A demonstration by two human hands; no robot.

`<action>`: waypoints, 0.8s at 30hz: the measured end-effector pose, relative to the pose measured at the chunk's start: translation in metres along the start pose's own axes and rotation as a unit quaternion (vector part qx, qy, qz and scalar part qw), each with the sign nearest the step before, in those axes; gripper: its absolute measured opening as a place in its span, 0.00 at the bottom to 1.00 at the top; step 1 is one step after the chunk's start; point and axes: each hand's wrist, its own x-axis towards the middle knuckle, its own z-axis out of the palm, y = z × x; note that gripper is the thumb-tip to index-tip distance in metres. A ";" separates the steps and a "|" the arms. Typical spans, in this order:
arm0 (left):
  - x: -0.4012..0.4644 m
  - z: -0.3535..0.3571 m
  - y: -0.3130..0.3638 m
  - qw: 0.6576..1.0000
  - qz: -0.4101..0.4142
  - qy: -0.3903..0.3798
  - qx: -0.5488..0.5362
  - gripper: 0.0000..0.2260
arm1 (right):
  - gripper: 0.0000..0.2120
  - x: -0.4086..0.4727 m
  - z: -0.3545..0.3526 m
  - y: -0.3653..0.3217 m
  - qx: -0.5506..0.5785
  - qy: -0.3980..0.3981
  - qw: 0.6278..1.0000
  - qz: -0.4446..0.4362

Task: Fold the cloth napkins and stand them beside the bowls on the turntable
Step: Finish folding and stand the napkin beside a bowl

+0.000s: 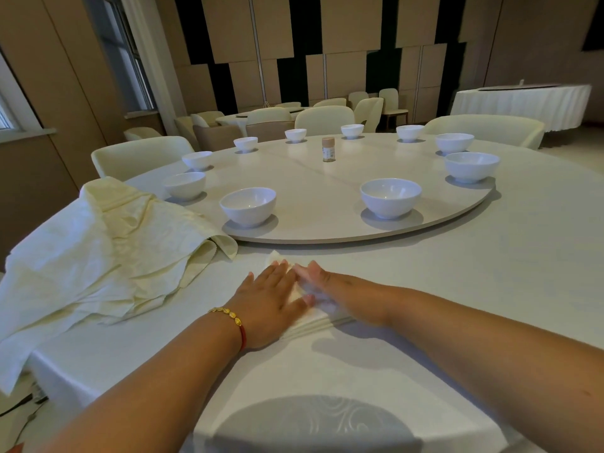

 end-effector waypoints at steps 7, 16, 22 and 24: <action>0.020 -0.005 -0.028 0.999 -0.033 -0.003 0.015 0.25 | 0.30 -0.010 0.001 -0.004 -0.372 -0.017 0.928 0.026; 0.005 -0.008 -0.015 0.999 -0.012 0.029 0.023 0.28 | 0.42 -0.014 0.009 -0.008 -0.488 -0.012 0.872 0.012; -0.008 -0.003 -0.013 0.998 0.016 -0.029 0.053 0.38 | 0.44 -0.018 0.006 -0.010 -0.483 -0.032 0.875 0.003; -0.008 -0.004 -0.015 0.998 0.024 -0.036 0.055 0.47 | 0.45 -0.021 -0.002 -0.007 -0.488 -0.049 0.871 -0.006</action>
